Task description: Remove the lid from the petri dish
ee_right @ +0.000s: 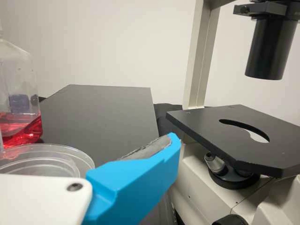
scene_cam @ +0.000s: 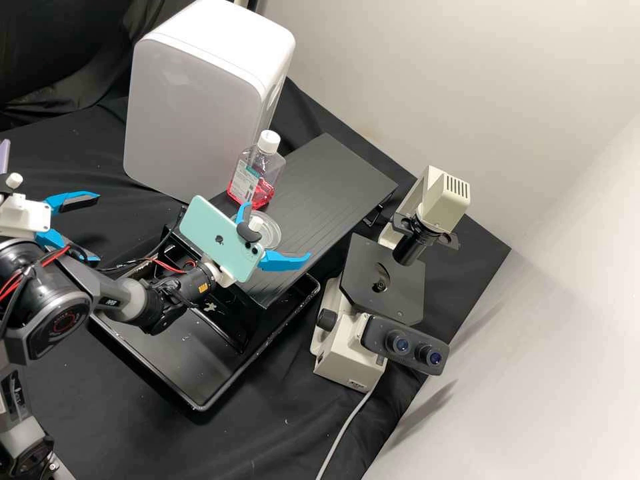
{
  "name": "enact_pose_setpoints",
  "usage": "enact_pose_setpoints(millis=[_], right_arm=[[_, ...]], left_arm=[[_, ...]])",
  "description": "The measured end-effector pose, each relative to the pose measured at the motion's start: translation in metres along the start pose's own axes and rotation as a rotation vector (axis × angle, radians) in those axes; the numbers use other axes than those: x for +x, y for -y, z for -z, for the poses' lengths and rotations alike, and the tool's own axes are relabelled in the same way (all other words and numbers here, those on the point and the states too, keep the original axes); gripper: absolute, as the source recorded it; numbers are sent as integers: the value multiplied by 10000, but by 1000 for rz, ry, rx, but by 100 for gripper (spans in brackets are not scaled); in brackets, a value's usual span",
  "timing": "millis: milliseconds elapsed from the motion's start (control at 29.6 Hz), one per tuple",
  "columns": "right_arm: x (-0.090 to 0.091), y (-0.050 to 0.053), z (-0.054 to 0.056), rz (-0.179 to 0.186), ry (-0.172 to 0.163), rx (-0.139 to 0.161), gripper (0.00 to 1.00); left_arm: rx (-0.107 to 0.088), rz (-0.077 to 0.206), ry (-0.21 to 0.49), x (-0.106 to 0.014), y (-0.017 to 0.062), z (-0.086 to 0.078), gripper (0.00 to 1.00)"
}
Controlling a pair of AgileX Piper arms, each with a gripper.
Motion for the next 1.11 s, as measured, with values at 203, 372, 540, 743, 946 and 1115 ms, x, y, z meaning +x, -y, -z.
enact_pose_setpoints(millis=[203,372,540,743,946,1115], right_arm=[[0,0,0,0,0,0,100],[0,0,0,0,0,0,100],[0,0,0,0,0,0,100],[0,0,0,0,0,0,100],[0,0,0,0,0,0,100],[0,0,0,0,0,0,100]], left_arm=[[0,-1,0,-26,-5,5,100],[-4,-7,-5,-40,-17,12,100],[-4,-7,-5,-40,-17,12,100],[-3,-3,-6,-53,-10,17,100],[-3,-3,-6,-53,-10,17,100],[-3,-3,-6,-53,-10,17,100]])
